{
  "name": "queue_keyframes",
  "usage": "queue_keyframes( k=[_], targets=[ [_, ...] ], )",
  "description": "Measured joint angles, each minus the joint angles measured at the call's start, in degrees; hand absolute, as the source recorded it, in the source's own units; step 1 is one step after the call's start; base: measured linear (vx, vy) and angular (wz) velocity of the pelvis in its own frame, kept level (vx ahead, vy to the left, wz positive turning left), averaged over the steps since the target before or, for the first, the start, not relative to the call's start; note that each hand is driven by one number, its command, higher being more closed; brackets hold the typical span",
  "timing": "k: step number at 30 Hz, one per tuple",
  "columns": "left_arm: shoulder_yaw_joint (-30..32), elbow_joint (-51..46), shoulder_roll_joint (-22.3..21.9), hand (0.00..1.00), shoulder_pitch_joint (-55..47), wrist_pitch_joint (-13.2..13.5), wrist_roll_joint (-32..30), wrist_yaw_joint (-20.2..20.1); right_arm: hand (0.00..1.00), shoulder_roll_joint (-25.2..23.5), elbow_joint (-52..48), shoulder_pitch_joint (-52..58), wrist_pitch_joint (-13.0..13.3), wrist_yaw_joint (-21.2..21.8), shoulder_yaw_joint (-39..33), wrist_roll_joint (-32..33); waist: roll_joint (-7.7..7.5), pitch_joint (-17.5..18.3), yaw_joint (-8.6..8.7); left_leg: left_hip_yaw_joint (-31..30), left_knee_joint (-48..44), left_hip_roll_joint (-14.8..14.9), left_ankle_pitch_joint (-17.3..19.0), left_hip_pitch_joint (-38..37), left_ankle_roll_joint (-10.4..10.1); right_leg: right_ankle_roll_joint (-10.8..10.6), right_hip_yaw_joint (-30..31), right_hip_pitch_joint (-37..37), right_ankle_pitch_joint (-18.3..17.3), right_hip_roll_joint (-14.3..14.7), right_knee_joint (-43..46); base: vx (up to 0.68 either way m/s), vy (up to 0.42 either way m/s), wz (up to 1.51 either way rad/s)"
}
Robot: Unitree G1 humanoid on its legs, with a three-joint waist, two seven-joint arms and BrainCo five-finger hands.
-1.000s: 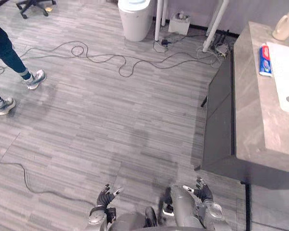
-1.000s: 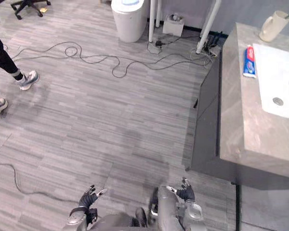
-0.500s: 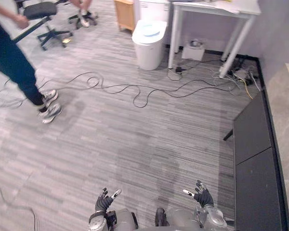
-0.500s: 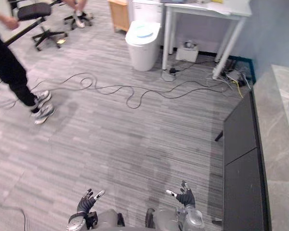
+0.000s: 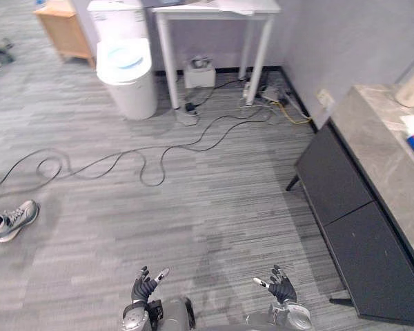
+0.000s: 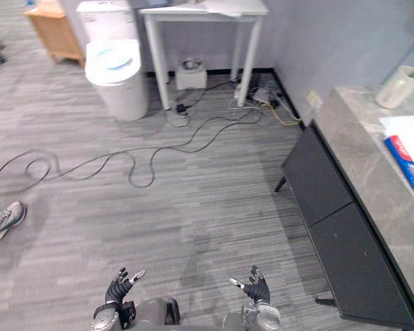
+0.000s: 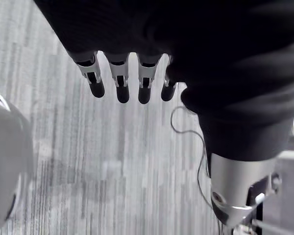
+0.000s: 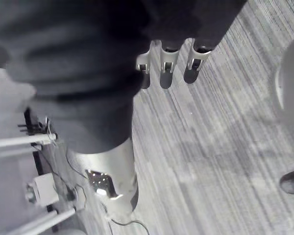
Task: Organize washtable
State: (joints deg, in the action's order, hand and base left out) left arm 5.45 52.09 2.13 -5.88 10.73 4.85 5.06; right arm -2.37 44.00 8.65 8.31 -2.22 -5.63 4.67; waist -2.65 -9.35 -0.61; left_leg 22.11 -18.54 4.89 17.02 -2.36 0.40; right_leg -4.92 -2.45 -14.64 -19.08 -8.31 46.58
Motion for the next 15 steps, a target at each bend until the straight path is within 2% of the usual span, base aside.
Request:
queue_keyframes(
  k=[1, 3, 4, 5, 6, 7, 9, 10, 11, 12, 13, 14, 15],
  targets=[
    [-1.0, 1.0, 0.4, 0.00, 0.9, -0.3, 0.0, 0.0, 0.00, 1.0, 1.6, -1.1, 0.0, 0.0, 0.1, -0.4, 0.13, -0.1, 0.16, 1.3, 2.1, 0.2, 0.0, -1.7, 0.0, 0.5, -4.3, -2.5, -0.2, 0.4, -4.5, 0.21, 0.018, -0.31],
    [-1.3, 2.1, 0.4, 0.00, 1.7, -0.4, 0.0, 0.0, 0.00, 2.4, 3.0, -2.6, -0.1, 0.0, 0.4, -0.8, 0.90, -0.6, 0.47, 2.4, 3.9, 0.5, -0.1, -3.3, -0.2, 1.2, -7.6, -5.3, 0.2, 0.8, -9.4, 0.26, -0.040, -0.30],
    [-1.7, 3.0, 0.4, 0.00, 1.8, -0.5, 0.0, 0.0, 0.00, 3.9, 3.3, -3.3, -0.1, 0.0, 1.4, -0.8, 1.89, -1.3, 1.08, 2.8, 4.9, 0.9, -0.5, -4.7, -1.6, 2.9, -9.0, -6.6, 2.9, 2.2, -14.8, 0.35, -0.075, -0.29],
    [-2.6, 3.7, 1.0, 0.00, 1.2, -0.5, 0.0, 0.0, 0.00, 4.5, 4.0, -3.4, 0.0, 0.0, 1.7, -0.8, 1.75, -1.3, 1.51, 2.7, 5.4, 0.4, -1.0, -5.8, -2.8, 4.9, -9.5, -6.5, 8.5, 2.9, -20.0, 0.25, -0.066, -0.16],
    [-2.7, 3.7, 1.7, 0.00, 0.7, -0.5, 0.0, -0.1, 0.00, 4.5, 4.5, -2.8, 0.0, 0.0, 2.0, -0.8, 0.58, -1.3, 1.76, 2.0, 5.7, -0.7, -1.1, -7.0, -3.5, 7.0, -9.4, -6.4, 15.4, 2.9, -22.6, 0.42, -0.170, -0.10],
    [-2.1, 4.4, 1.7, 0.00, 0.8, -0.5, -0.1, 0.1, 0.00, 5.2, 4.5, -2.2, 0.1, 0.2, 1.8, -0.5, 0.69, -1.4, 1.97, 0.9, 5.5, -0.9, -0.1, -9.0, -5.2, 8.8, -9.5, -6.1, 16.4, 3.1, -21.0, 0.36, -0.158, -0.18],
    [-2.1, 4.7, 0.7, 0.00, 0.9, -0.5, -0.5, -0.1, 0.00, 6.3, 4.3, -2.8, 0.1, 0.1, 1.2, -0.8, 2.97, -1.4, 2.77, -0.4, 3.2, 1.3, -0.7, -8.7, -6.3, 9.3, -9.8, -5.4, 14.6, 4.8, -21.6, 0.35, -0.168, -0.25],
    [-1.8, 4.7, 0.2, 0.00, 1.3, -0.5, -0.8, -0.1, 0.00, 6.5, 4.0, -2.8, 0.2, 0.2, 0.8, -0.7, 4.20, -1.9, 3.06, -1.5, -4.4, 3.2, -1.8, -6.0, -8.3, 10.3, -9.4, -4.0, 13.8, 6.4, -22.6, 0.35, -0.195, -0.28],
    [-1.2, 4.7, -0.1, 0.00, 1.3, -0.5, -0.9, -0.1, 0.00, 6.5, 4.0, -2.8, 0.1, 0.2, 0.5, -0.7, 4.44, -2.1, 2.94, -2.0, -8.8, 4.5, -2.8, -4.8, -9.6, 10.7, -9.0, -2.9, 13.5, 7.3, -23.2, 0.43, -0.239, -0.51],
    [-0.1, 4.5, -0.8, 0.00, 1.0, -0.4, -1.1, -0.2, 0.00, 6.4, 4.1, -2.6, 0.0, 0.1, 0.1, -0.7, 4.56, -2.2, 2.84, -4.0, -18.8, 7.1, -5.8, -2.1, -10.4, 11.6, -7.9, 0.6, 12.8, 9.0, -25.0, 0.35, -0.167, -0.64],
    [0.6, 4.0, -0.9, 0.00, 0.9, -0.4, -1.1, -0.1, 0.00, 6.1, 4.1, -2.1, 0.0, 0.0, -0.2, -0.6, 4.29, -2.4, 2.82, -5.0, -26.7, 8.8, -5.2, -0.5, -9.8, 12.1, -6.5, 4.8, 12.3, 10.3, -27.1, 0.34, -0.149, -0.70],
    [1.1, 3.7, -1.0, 0.00, 0.9, -0.4, -1.1, -0.1, 0.00, 5.8, 3.9, -1.8, 0.0, -0.1, -0.2, -0.6, 4.11, -2.5, 2.79, -4.9, -28.9, 9.5, -4.8, 0.0, -9.2, 12.3, -5.6, 6.8, 12.2, 10.7, -28.1, 0.35, -0.122, -0.71],
    [1.6, 3.2, -1.1, 0.00, 0.9, -0.3, -1.1, -0.1, 0.00, 5.7, 3.9, -1.5, 0.1, -0.2, -0.6, -0.3, 3.28, -2.8, 2.80, -4.5, -31.1, 9.8, -4.2, 1.4, -8.2, 12.5, -3.8, 9.9, 11.7, 11.2, -29.7, 0.22, -0.071, -0.60]
  ],
)
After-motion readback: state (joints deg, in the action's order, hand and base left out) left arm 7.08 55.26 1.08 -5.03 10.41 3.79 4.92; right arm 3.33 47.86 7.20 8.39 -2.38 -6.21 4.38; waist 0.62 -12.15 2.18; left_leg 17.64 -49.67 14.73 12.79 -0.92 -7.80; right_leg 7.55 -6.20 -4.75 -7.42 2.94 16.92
